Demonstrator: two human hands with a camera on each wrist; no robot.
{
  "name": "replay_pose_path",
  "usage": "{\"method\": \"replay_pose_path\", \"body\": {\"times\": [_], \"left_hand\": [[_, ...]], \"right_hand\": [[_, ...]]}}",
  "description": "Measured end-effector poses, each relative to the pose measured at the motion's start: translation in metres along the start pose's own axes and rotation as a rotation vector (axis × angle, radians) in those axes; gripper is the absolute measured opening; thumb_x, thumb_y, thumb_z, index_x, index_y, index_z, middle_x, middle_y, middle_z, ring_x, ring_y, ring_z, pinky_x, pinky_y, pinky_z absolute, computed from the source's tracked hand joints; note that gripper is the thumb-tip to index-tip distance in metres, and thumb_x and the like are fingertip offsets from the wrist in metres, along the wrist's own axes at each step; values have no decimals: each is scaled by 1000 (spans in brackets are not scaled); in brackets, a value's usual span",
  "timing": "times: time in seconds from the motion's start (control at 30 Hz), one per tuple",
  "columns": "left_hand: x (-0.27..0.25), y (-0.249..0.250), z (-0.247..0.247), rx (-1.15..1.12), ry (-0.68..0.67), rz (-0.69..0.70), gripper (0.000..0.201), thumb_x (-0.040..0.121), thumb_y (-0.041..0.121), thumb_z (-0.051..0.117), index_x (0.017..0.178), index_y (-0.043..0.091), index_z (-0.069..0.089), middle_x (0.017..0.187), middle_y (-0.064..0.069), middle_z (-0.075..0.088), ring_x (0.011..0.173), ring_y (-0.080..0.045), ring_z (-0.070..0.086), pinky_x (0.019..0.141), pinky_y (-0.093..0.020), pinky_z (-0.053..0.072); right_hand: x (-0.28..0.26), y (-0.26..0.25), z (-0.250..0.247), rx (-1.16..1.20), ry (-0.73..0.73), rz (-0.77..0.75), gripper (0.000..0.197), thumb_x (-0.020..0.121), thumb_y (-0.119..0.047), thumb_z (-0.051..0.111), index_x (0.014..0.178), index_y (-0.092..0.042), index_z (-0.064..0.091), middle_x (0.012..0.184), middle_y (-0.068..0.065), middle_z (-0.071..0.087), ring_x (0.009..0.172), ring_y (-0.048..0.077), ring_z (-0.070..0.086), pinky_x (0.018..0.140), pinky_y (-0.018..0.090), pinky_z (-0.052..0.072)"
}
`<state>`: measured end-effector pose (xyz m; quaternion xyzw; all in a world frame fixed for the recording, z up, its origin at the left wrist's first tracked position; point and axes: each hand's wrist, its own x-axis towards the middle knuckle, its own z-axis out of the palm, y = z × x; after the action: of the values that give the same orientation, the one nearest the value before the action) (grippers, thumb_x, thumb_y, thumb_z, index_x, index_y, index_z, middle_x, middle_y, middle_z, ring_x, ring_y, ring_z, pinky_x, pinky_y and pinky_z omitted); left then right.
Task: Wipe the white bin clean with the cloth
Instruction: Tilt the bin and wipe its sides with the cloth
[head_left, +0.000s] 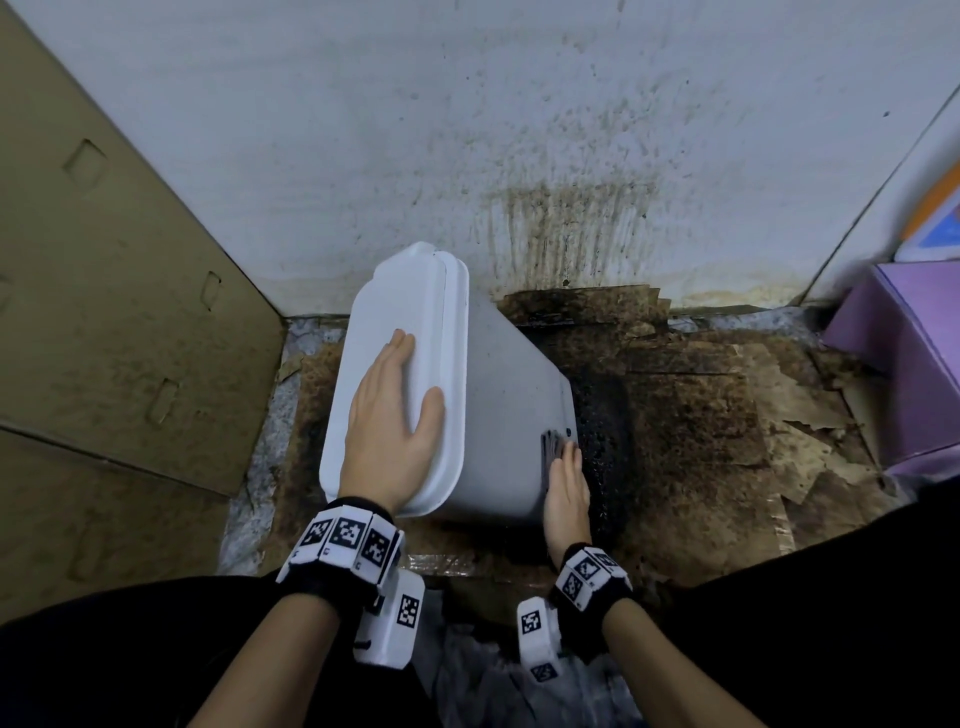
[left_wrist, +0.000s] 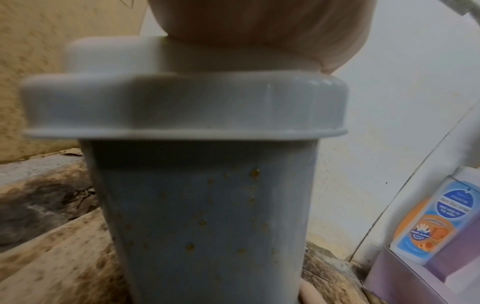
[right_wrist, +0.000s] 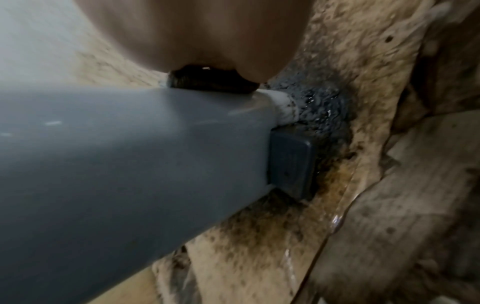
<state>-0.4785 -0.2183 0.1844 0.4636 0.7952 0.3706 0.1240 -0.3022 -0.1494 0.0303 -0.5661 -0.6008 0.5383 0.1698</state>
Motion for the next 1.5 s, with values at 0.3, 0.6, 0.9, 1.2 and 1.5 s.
{"method": "replay_pose_path", "body": {"times": [0.3,0.6,0.9,1.2,1.5], "left_hand": [[0,2,2,28,-8,9,67,97,41,41,158,16,30,166,2,28,152,-12,24,126,-39,20],[-3,-3,-2,1,-2,4,65,97,41,43,157,18,30,165,4,29,152,-12,25,125,-42,22],[-2,0,-1,-3,-8,7,66,96,43,43,157,20,31,165,5,30,151,-11,25,125,-41,22],[-1,-1,2,10,-5,21,69,95,47,39,157,17,31,165,3,28,152,-12,25,125,-40,22],[-1,-10,-3,-7,-22,23,70,96,50,38,159,19,28,167,5,25,153,-8,21,126,-39,19]], "right_hand": [[-63,-82,28,131,39,-382,52,105,-38,17,157,-37,11,163,-24,2,148,-10,-1,119,15,-4],[-29,-16,4,-19,-52,-417,52,109,-32,21,158,-32,4,166,-17,0,151,-2,0,124,25,2],[7,20,0,-73,-12,-1,55,108,-34,13,157,-10,13,166,4,7,154,19,6,118,21,-1],[-58,-73,21,124,41,-309,50,108,-33,19,157,-35,13,161,-24,0,146,-12,-5,116,12,-7],[-30,-101,13,-4,-206,-486,52,110,-35,19,157,-35,-2,165,-18,-12,148,-8,-14,123,25,-7]]}}
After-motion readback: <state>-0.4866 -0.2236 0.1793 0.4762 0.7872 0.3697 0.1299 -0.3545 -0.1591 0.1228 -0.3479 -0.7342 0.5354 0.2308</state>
